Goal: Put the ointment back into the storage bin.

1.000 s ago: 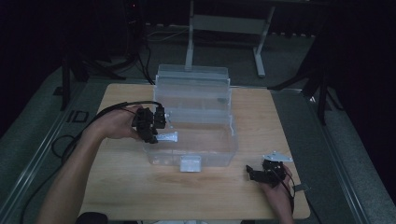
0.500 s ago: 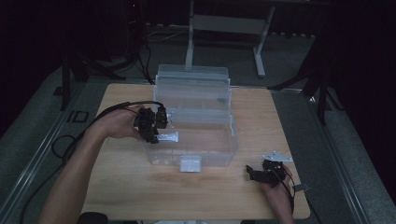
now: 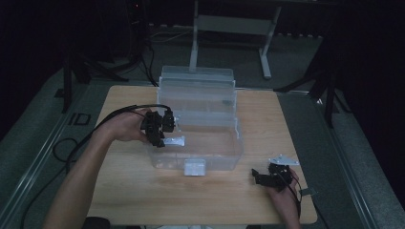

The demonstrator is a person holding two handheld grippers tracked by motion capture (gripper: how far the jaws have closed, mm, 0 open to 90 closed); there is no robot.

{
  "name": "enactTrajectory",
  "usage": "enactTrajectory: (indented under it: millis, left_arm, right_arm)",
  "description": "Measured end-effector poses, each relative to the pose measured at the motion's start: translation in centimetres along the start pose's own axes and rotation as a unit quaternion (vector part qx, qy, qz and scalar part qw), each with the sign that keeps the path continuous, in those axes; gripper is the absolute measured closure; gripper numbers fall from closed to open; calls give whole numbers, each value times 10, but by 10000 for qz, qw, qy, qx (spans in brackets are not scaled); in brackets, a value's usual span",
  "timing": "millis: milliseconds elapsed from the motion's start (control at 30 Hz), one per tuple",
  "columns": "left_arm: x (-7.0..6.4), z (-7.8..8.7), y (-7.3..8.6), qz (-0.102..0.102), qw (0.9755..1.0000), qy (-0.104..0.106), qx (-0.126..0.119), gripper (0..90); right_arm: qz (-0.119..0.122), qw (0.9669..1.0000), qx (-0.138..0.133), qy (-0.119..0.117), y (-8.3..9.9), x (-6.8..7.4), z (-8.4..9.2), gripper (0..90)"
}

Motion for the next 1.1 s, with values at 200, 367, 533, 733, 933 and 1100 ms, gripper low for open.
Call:
enactTrajectory:
  millis: [200,367,533,733,933,1100]
  left_arm:
    - [0,-3,-2,18,10000,14,3,706]
    - [1,-7,-5,-28,10000,12,63,706]
    - [1,-9,-6,-23,10000,36,55,705]
    - [0,-12,-8,-29,9999,51,92,705]
    - [-1,-17,-11,-60,9998,64,165,704]
    - [1,-22,-12,-72,9998,-24,186,696]
  right_arm:
    - [2,10000,1,0,0,0,0,129]
    - [1,10000,0,0,0,0,0,129]
    - [1,10000,2,0,0,0,0,129]
    - [-1,10000,1,0,0,0,0,129]
    - [5,10000,-1,1,0,0,0,129]
    - [11,10000,1,-9,0,0,0,129]
Point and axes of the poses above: each handheld gripper's, and its own axes: z roughly backward along the jaws, y roughly out of its underside, x roughly to its left, the point moved 3 cm from there along -z, roughly forward along the jaws, and after that the axes turned 1 degree about z, right-handed, at the moved point
